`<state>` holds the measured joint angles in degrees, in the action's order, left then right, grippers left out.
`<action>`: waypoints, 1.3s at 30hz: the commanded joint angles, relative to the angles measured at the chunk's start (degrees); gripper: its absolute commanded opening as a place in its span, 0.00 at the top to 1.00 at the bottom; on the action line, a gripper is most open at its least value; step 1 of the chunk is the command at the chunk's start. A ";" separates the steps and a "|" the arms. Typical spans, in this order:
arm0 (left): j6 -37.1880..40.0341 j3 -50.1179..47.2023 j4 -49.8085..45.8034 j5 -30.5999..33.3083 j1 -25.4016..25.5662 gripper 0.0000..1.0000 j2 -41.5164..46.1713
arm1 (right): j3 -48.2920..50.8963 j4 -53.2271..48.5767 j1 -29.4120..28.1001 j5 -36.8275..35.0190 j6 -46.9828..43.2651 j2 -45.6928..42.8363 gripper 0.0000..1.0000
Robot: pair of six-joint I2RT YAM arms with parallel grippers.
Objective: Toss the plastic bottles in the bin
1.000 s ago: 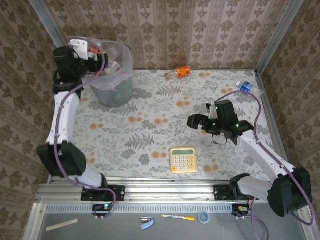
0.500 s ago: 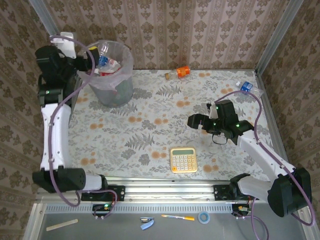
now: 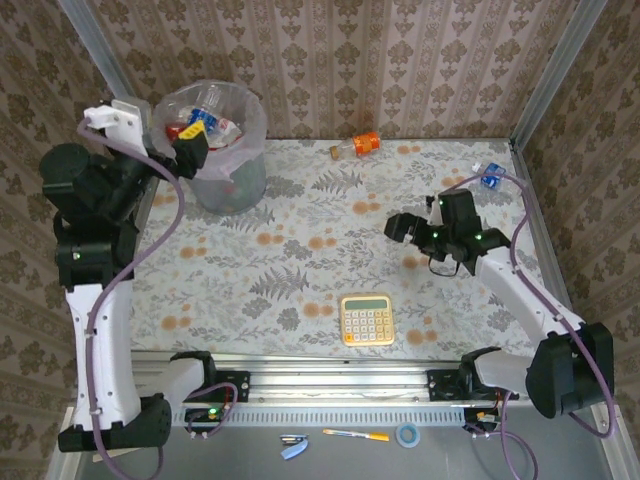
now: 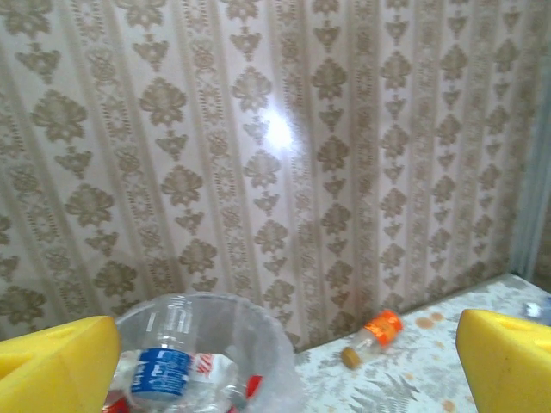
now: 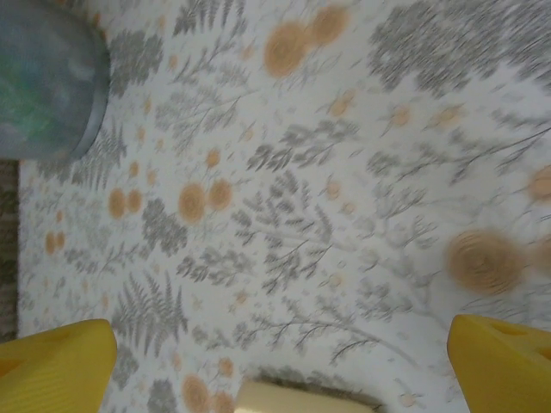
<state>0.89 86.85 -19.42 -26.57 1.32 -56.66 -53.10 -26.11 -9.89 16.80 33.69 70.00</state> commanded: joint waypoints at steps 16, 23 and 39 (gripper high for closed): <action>-2.45 -13.13 -1.66 -4.24 7.11 0.00 9.80 | -24.28 -15.05 14.45 -34.67 -31.13 19.70 0.00; -1.64 -16.87 0.08 -1.58 14.54 0.00 7.04 | -30.02 -10.70 16.02 -37.64 -43.19 30.47 0.00; -1.67 -18.05 7.60 0.80 21.00 0.00 -4.89 | -40.38 -0.74 21.12 -39.55 -49.34 47.63 0.03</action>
<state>-0.12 67.99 -14.90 -26.33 22.09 -60.86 -91.29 -31.51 10.70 -20.69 -13.19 116.14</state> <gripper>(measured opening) 0.997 0.976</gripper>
